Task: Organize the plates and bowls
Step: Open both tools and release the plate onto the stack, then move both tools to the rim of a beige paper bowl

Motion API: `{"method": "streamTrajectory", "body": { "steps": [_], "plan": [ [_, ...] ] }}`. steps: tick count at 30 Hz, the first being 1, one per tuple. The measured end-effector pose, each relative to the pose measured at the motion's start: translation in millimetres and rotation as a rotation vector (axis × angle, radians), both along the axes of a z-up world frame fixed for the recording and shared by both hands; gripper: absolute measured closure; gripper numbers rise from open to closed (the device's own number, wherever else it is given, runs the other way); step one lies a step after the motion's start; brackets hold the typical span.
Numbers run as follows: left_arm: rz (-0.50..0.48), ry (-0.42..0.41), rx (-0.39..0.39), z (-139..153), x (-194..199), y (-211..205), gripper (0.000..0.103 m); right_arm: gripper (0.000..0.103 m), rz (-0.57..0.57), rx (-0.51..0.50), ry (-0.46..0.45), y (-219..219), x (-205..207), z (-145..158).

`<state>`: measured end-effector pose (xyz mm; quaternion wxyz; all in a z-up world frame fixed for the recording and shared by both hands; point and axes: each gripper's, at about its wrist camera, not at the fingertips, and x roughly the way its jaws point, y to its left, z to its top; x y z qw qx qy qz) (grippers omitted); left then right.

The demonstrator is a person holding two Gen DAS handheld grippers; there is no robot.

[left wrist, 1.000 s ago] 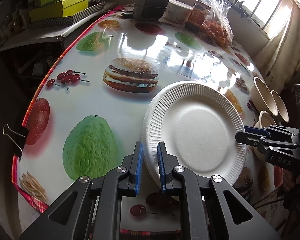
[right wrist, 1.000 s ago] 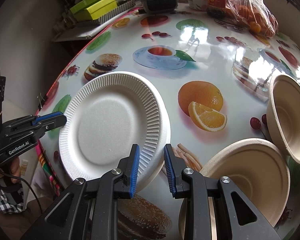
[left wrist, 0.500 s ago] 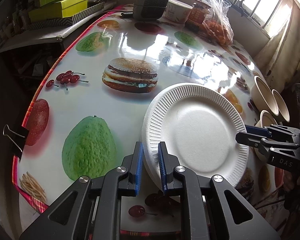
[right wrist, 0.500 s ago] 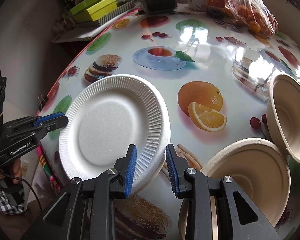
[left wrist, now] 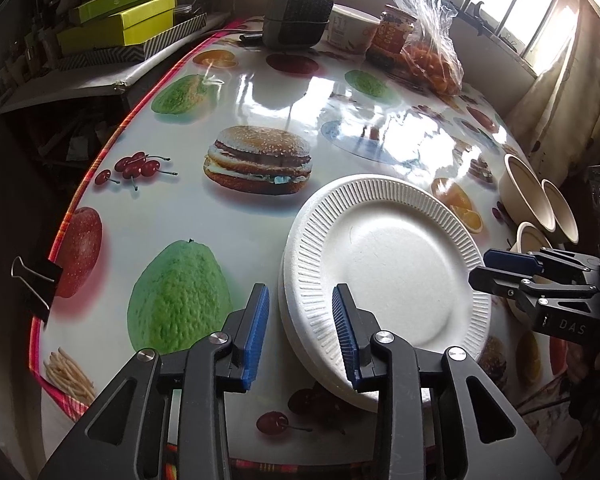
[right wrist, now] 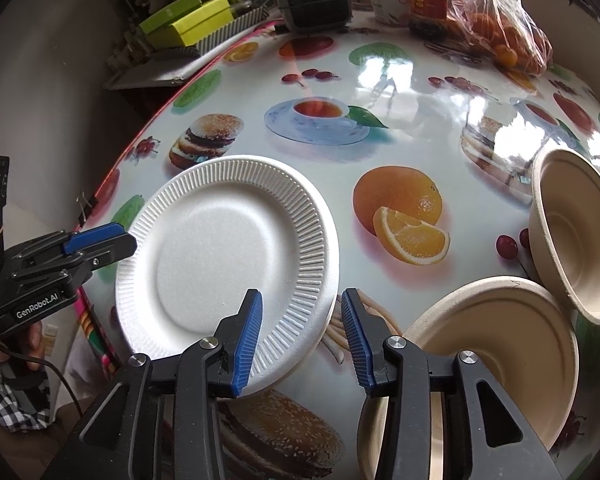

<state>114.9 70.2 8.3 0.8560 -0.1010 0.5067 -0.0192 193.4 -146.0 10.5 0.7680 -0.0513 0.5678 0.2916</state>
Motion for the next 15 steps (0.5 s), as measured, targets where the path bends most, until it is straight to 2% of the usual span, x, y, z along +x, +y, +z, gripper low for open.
{"method": "streamTrajectory", "body": {
  "steps": [10, 15],
  "plan": [
    [0.004, -0.026, 0.03, 5, -3, 0, 0.064, 0.051, -0.022, 0.012, -0.019, -3, -4, 6],
    [0.012, -0.054, 0.05, 12, -6, -2, 0.062, 0.051, -0.041, 0.023, -0.05, -4, -6, 13]
  ]
}}
